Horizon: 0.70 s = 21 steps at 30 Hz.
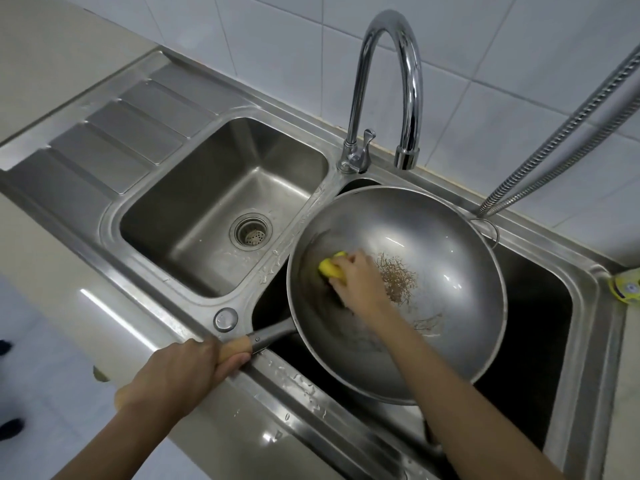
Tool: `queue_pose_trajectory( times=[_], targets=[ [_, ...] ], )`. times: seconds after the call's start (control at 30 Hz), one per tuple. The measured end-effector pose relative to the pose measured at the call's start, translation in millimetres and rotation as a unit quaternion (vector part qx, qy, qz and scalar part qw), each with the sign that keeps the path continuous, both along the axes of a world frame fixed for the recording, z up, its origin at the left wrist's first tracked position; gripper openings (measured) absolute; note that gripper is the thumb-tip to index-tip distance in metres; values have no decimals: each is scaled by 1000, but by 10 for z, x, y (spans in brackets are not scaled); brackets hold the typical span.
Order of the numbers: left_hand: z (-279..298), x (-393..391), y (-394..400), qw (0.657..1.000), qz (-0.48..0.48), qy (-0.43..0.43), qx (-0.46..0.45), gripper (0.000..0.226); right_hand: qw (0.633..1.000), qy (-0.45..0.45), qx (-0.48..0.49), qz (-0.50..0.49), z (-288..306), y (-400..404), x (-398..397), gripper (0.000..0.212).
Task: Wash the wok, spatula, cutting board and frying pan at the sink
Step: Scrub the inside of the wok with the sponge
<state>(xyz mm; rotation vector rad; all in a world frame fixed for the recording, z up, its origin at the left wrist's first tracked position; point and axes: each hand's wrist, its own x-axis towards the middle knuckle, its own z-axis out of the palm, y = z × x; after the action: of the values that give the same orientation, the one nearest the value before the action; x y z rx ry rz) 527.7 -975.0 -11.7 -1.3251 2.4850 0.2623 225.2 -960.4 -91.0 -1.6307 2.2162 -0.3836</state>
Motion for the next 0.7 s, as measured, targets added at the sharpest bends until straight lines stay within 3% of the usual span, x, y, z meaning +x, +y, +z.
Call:
queue_pose_trajectory(
  times=[0.13,0.23,0.37,0.47,0.57,0.63,0.7],
  targets=[
    [8,7,-25,1000,-8,-6,8,73,997,-74,10,26,79,364,256,41],
    [33,-27,-9,1000,-10,-12,12,61,991,-74,100,49,144,851,206,45],
    [-13,-11,-31,1000,-14,-14,-1,83,987,-7,152,47,211,1408,-151,40],
    [-16,-6,-20,1000,-4,-6,7,88,978,172,118,9,122,1499,-621,38],
    [2,-15,-18,1000,1,9,6,87,958,259,119,-33,48,1325,-934,43],
    [-2,-26,-28,1000,4,1,2,87,959,261,102,-40,7,1134,-958,45],
    [-4,-47,-24,1000,8,-6,9,81,976,191,81,-68,-14,917,-809,43]
  ],
)
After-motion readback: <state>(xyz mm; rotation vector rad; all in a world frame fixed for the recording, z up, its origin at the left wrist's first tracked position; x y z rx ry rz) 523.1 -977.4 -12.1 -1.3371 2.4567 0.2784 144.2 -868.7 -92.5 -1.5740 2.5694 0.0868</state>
